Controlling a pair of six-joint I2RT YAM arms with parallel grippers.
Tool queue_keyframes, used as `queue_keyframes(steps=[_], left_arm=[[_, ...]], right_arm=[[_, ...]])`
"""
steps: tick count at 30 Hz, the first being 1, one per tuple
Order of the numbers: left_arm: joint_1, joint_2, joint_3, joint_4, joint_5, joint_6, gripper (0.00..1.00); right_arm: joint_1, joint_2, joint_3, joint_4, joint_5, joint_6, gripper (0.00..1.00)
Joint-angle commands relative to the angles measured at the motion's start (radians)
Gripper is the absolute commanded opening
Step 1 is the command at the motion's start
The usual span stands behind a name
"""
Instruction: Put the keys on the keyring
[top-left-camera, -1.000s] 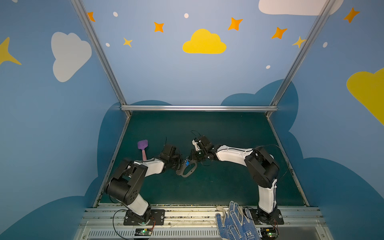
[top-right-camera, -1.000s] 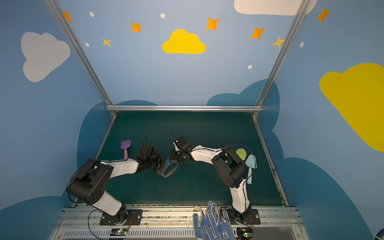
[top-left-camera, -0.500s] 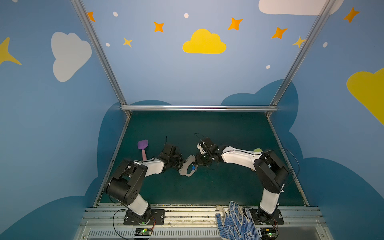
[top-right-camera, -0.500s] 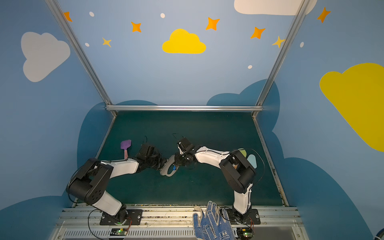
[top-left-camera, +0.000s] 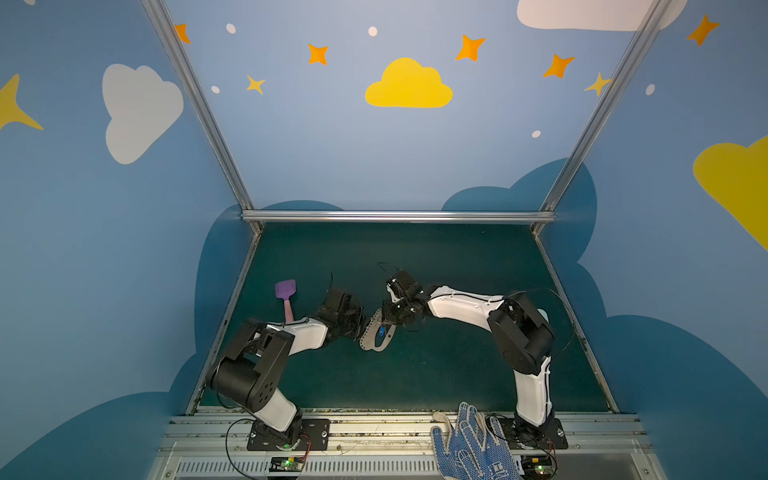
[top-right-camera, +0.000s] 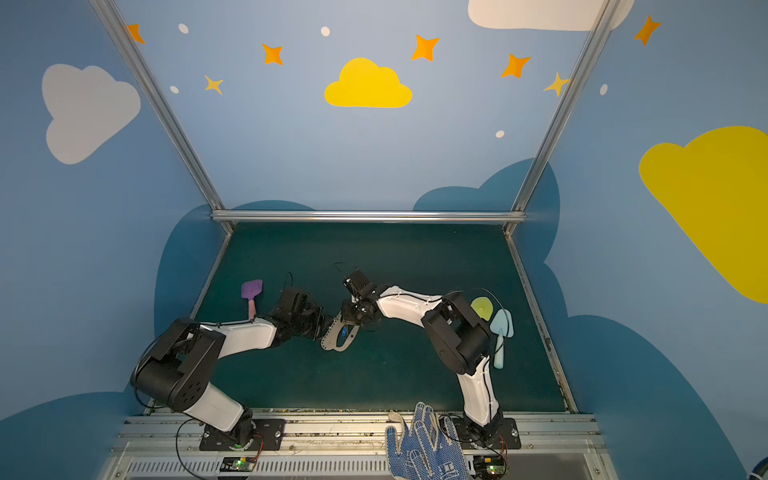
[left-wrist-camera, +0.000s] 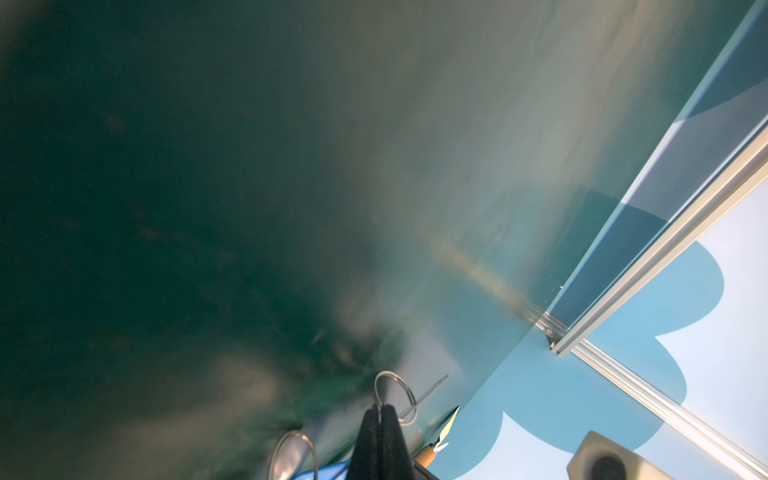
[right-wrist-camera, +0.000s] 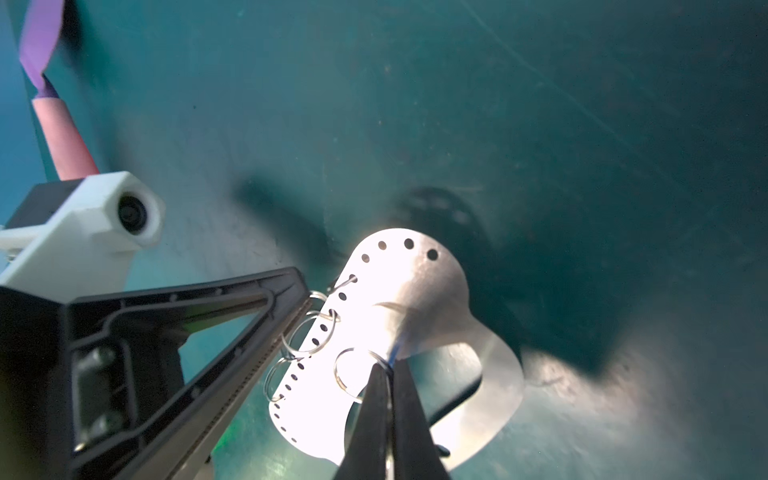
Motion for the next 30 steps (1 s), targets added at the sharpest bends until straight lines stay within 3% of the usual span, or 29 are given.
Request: queue_keyframes(steps=[1,6,24,30], left_arm=[[-0.002,-0.015,-0.007,0.018,0.015,-0.008,0.04],[-0.002,-0.012,-0.009,0.033,0.021,-0.016,0.04],[-0.003,0.008,-0.041,0.087,0.025,-0.045,0.04],[0.013,-0.007,-0.055,0.078,0.008,-0.049,0.04]], right_arm=[[0.005,-0.011,-0.045,0.106,0.034,0.033,0.0],[-0.002,0.009,-0.056,0.187,0.007,0.055,0.0],[0.014,0.109,0.046,0.181,-0.024,0.085,0.0],[0.004,0.006,-0.028,0.156,0.025,0.066,0.0]])
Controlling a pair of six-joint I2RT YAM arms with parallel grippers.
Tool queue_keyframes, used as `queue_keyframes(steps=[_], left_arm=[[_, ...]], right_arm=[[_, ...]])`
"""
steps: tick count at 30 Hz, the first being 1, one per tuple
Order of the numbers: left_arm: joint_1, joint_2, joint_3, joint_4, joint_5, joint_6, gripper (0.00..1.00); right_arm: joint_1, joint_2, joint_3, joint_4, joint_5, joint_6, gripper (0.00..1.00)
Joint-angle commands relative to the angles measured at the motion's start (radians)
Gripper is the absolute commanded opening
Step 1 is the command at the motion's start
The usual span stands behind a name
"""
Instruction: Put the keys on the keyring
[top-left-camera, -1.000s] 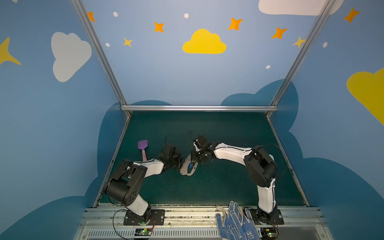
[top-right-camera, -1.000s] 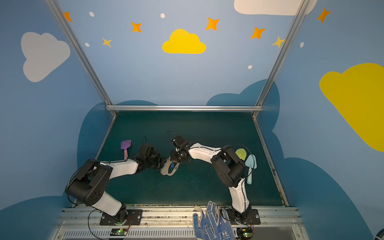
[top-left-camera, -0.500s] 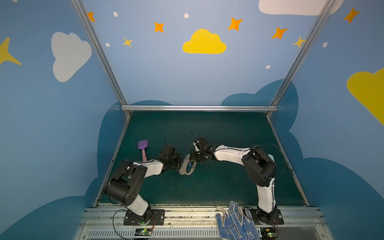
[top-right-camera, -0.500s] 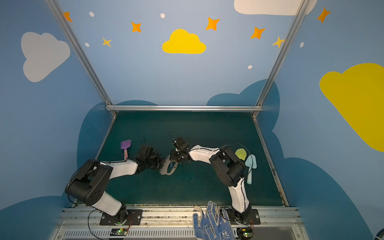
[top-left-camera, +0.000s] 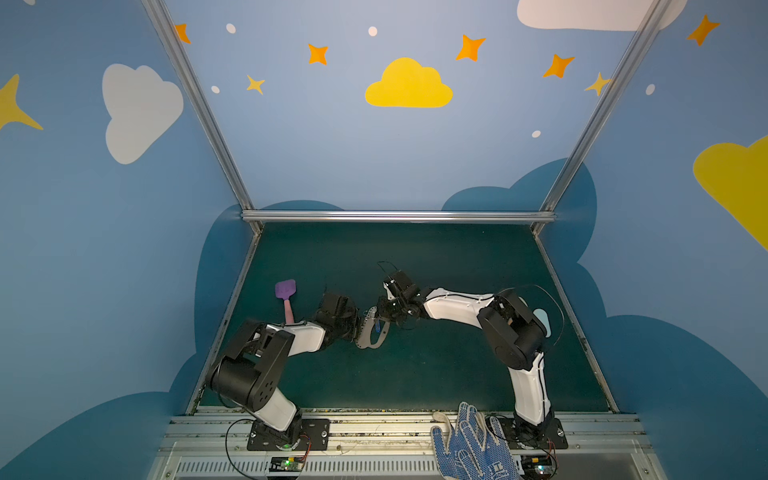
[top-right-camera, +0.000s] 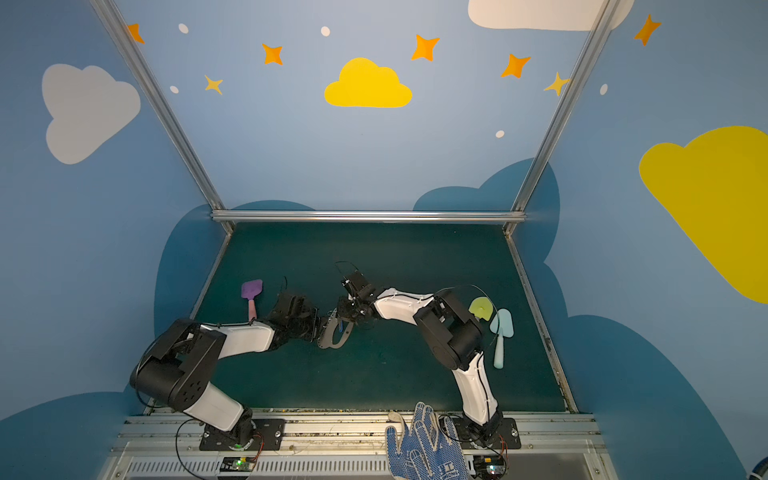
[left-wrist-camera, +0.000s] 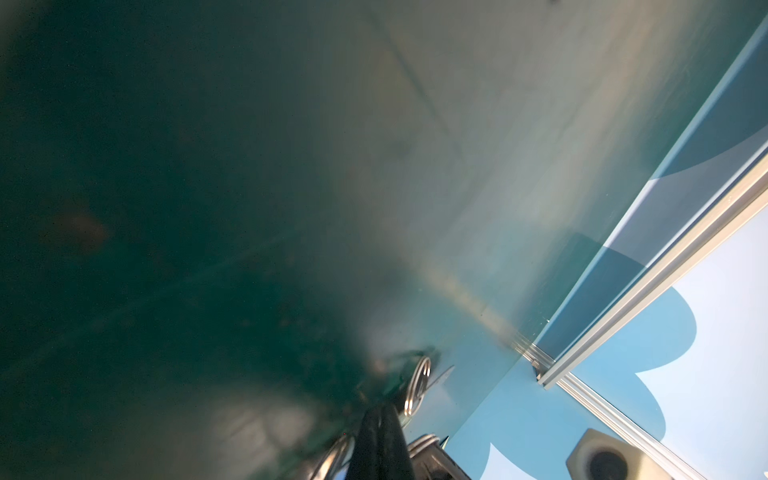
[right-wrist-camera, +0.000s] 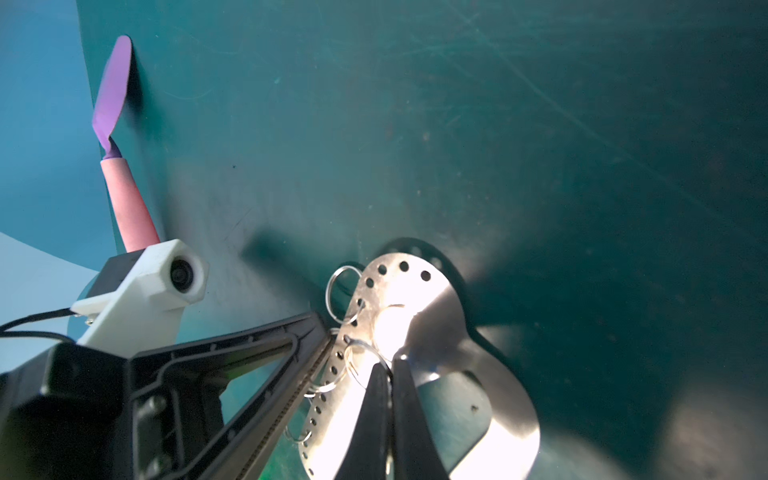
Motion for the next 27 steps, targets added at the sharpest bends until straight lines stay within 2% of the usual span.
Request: queue_keyframes(steps=[1,8,13,18,27], left_arm=[[-0.003,-0.01,-0.006,0.019,0.056,0.004,0.04],[0.001,-0.006,-0.015,0.029,0.059,0.006,0.04],[-0.003,-0.003,-0.013,0.029,0.058,0.008,0.04],[-0.006,-0.002,-0.01,0.034,0.061,0.003,0.04],[-0.012,0.009,-0.01,0.041,0.057,-0.001,0.04]], right_arm=[[0.0,-0.072,-0.041,-0.01,0.046,-0.023,0.0],[-0.013,-0.182,-0.089,-0.083,0.142,-0.077,0.0],[-0.007,-0.158,-0.029,-0.148,0.195,-0.128,0.0],[0.013,-0.074,0.039,-0.146,0.183,-0.155,0.0],[0.031,0.0,0.044,-0.048,0.094,-0.133,0.0]])
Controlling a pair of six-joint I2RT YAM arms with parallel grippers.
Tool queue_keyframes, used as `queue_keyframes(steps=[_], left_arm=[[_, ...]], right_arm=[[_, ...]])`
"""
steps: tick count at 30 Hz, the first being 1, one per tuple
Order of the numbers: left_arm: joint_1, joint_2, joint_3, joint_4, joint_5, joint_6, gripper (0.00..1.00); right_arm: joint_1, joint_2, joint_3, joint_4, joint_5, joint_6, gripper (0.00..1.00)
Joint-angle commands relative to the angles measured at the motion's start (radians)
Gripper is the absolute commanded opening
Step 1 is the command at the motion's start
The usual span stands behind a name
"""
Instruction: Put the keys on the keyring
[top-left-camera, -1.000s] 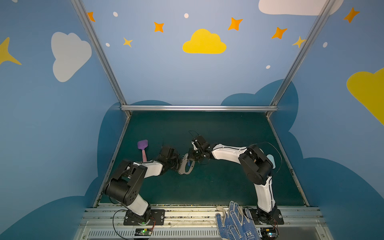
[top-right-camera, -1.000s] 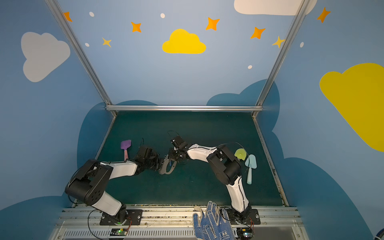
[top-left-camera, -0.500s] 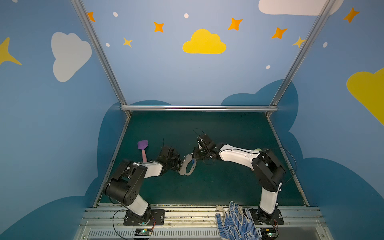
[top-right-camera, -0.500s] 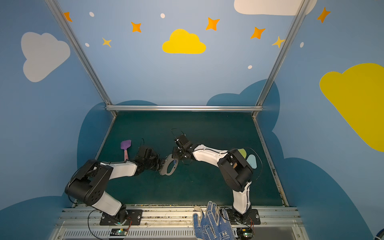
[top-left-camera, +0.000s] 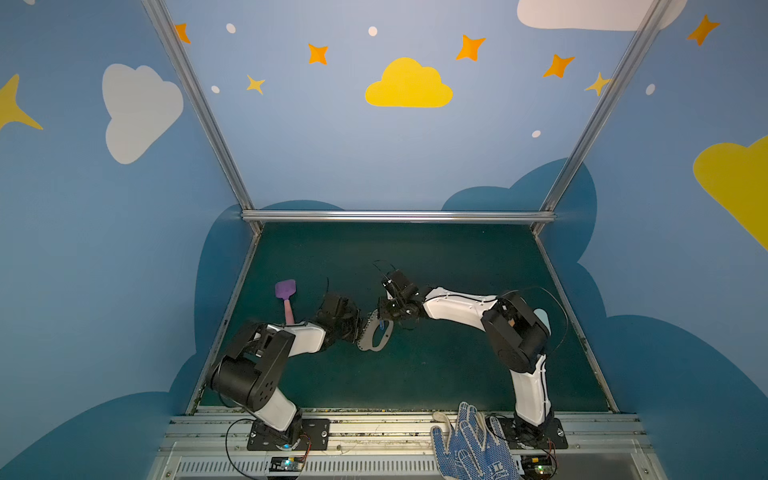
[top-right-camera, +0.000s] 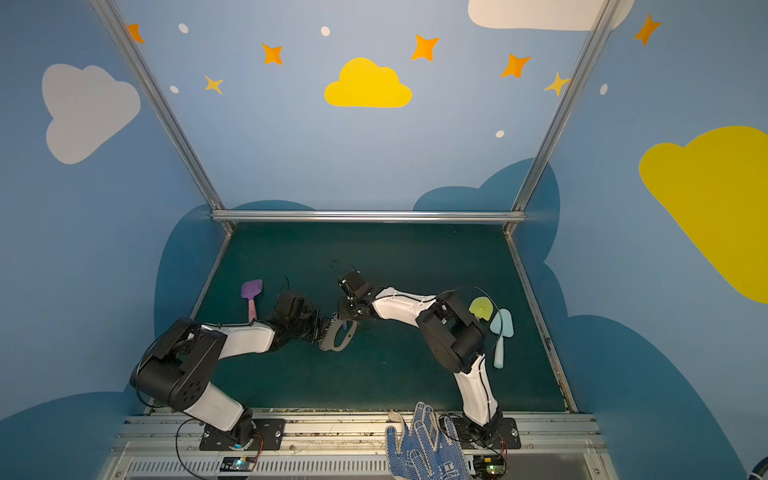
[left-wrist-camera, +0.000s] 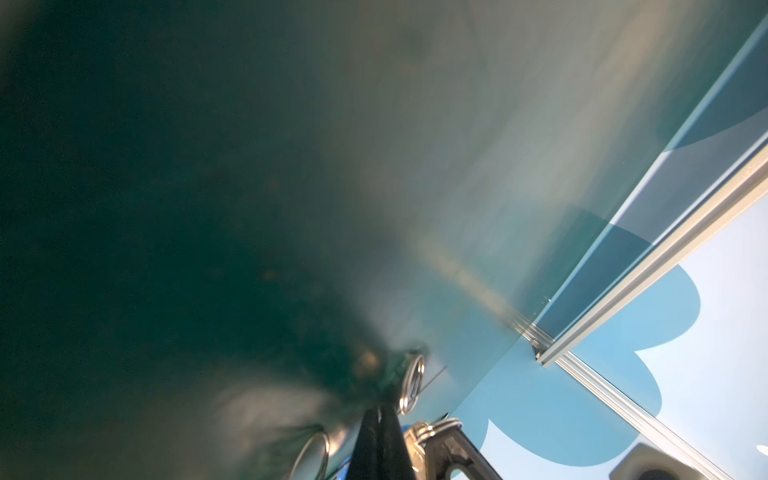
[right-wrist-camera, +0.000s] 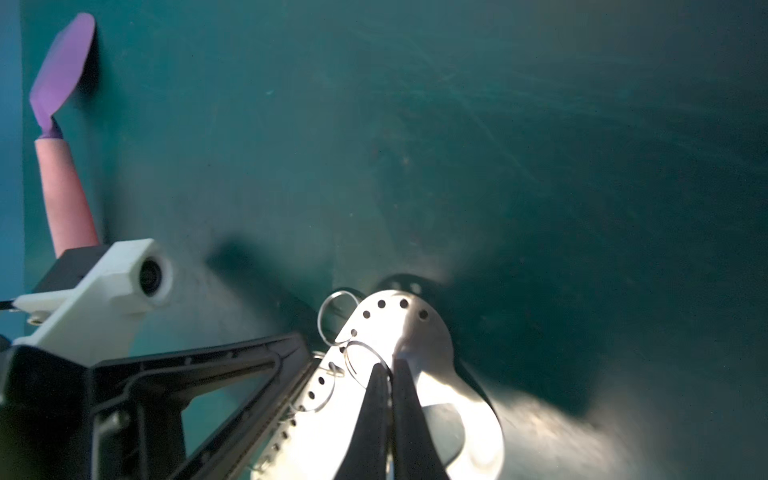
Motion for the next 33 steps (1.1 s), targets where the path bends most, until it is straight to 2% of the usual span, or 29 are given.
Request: queue_keyframes(steps=[1,10,24,33], left_arm=[[-0.006,0.01,-0.003,0.027,0.011,-0.001,0.04],[-0.012,0.008,-0.005,0.04,0.006,-0.01,0.04],[-0.012,-0.003,-0.012,0.066,-0.007,-0.027,0.04],[-0.012,0.002,-0.023,0.107,-0.018,-0.056,0.04]], right_arm=[[0.011,0.012,-0.003,0.053,-0.038,0.007,0.0],[0.027,0.043,0.004,0.074,-0.081,0.037,0.0],[0.042,0.055,0.0,0.063,-0.057,0.036,0.0],[0.048,0.058,0.005,0.041,-0.081,0.003,0.0]])
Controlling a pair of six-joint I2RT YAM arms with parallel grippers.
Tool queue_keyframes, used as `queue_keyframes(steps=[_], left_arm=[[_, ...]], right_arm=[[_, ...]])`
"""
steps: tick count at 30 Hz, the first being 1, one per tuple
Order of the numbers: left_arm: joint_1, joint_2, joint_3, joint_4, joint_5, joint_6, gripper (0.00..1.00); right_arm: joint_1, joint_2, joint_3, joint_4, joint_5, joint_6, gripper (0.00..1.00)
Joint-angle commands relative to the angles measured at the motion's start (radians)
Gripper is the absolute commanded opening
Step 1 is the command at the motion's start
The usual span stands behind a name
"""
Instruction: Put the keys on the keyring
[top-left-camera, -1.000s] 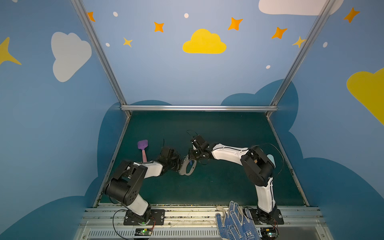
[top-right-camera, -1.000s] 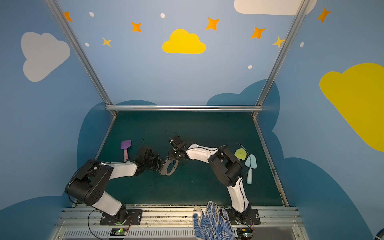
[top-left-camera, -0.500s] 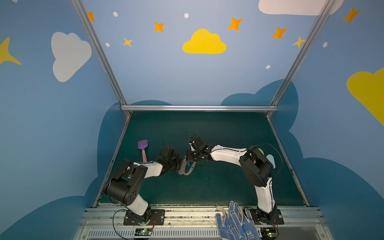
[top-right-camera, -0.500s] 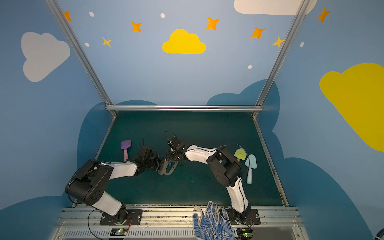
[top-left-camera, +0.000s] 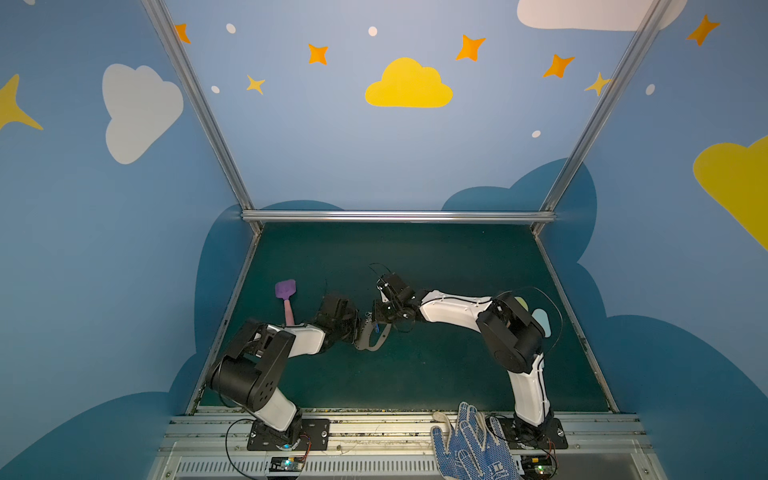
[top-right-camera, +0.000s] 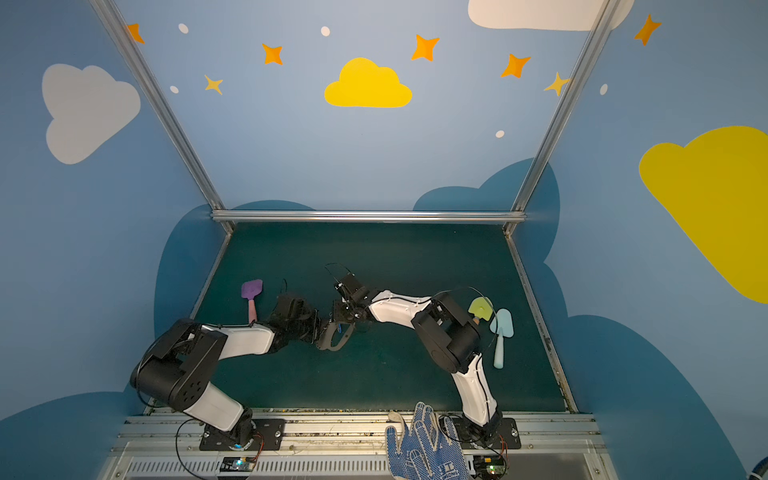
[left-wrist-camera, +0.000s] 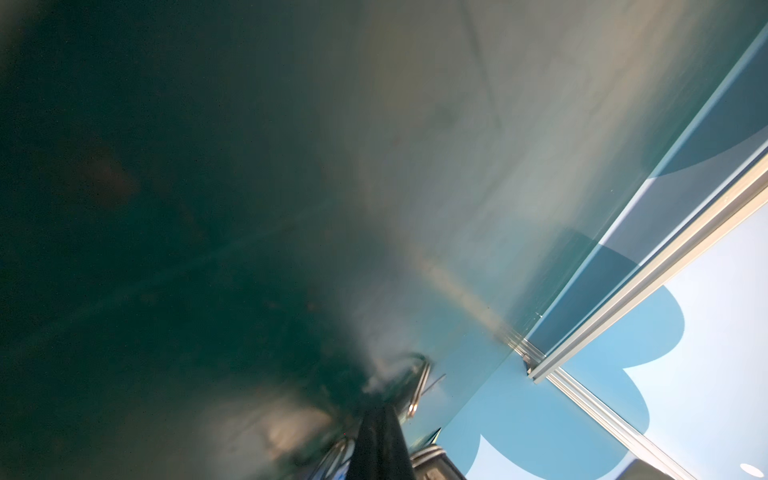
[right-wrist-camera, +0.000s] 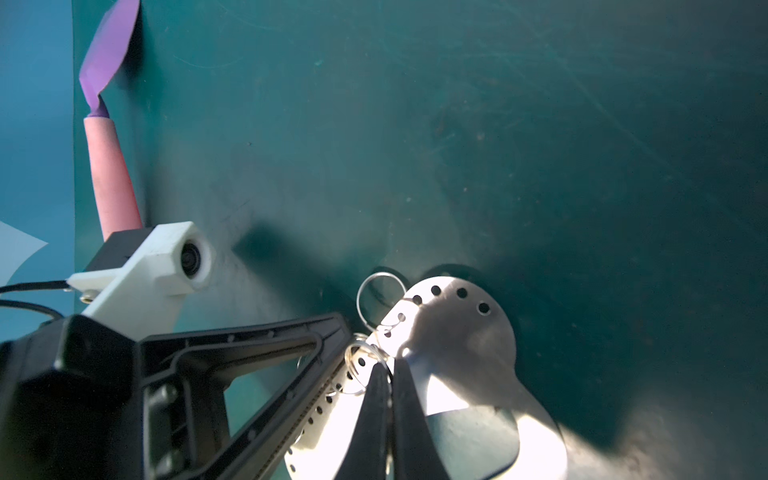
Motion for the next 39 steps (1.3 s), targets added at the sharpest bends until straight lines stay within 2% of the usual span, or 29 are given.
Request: queue_keyframes(steps=[1,24,32,39], left_arm=[[-0.011,0.002,-0.005,0.078,0.014,-0.018,0.04],[-0.003,-0.03,-0.038,0.129,-0.032,-0.064,0.04],[-0.002,-0.03,-0.049,0.113,-0.021,-0.049,0.04],[-0.005,-0.016,-0.056,0.126,-0.008,-0.044,0.04]], right_arm=[[0.023,0.034,0.001,-0.011,-0.029,-0.023,0.0],[0.011,0.026,-0.01,-0.087,-0.092,-0.111,0.0],[-0.048,-0.061,-0.086,0.003,-0.094,-0.057,0.0],[-0.061,-0.063,-0.06,0.026,-0.071,-0.033,0.0]])
